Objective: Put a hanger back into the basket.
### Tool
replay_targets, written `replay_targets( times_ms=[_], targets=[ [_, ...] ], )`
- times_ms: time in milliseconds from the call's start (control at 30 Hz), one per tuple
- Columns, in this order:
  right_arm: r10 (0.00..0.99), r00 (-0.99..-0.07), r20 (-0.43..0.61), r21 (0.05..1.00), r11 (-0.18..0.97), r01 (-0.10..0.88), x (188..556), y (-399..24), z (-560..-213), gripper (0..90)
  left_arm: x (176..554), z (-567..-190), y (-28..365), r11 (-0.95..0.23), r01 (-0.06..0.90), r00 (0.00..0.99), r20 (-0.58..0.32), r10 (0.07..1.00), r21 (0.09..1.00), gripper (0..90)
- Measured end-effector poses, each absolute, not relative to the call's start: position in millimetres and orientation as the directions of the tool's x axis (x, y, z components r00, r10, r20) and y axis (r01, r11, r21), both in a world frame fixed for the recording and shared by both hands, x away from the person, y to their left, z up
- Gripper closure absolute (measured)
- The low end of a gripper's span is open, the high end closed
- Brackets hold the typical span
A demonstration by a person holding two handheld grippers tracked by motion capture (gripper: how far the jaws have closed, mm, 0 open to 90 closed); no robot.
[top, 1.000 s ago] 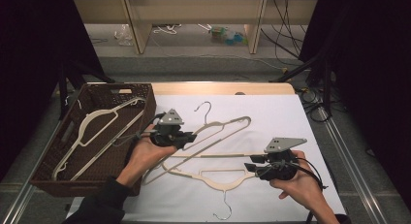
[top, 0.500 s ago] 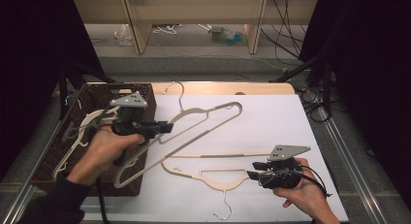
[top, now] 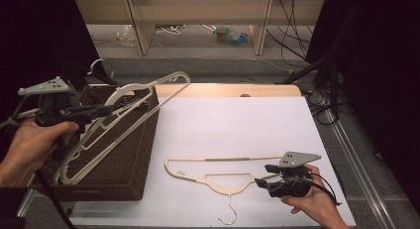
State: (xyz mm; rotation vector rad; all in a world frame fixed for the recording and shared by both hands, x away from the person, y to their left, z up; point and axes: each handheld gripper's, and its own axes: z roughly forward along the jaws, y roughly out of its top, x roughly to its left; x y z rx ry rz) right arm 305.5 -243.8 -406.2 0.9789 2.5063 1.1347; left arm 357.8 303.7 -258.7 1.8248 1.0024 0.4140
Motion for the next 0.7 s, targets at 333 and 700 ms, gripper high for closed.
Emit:
replay_targets(
  times_ms=[333,700],
  targets=[
    [0.656,-0.750,0.079,0.720,0.483,0.498,304.9,-246.0,-411.0,41.8,365.4,-277.4,363.3,-0.116,0.467,0.495,-0.151,0.856,0.877,86.3],
    [0.656,-0.750,0.083,0.713,0.487,0.505,306.7,-245.5,-414.4,42.1,385.1,-304.3,389.0,-0.138,0.498,0.479,-0.139,0.867,0.856,86.4]
  ],
)
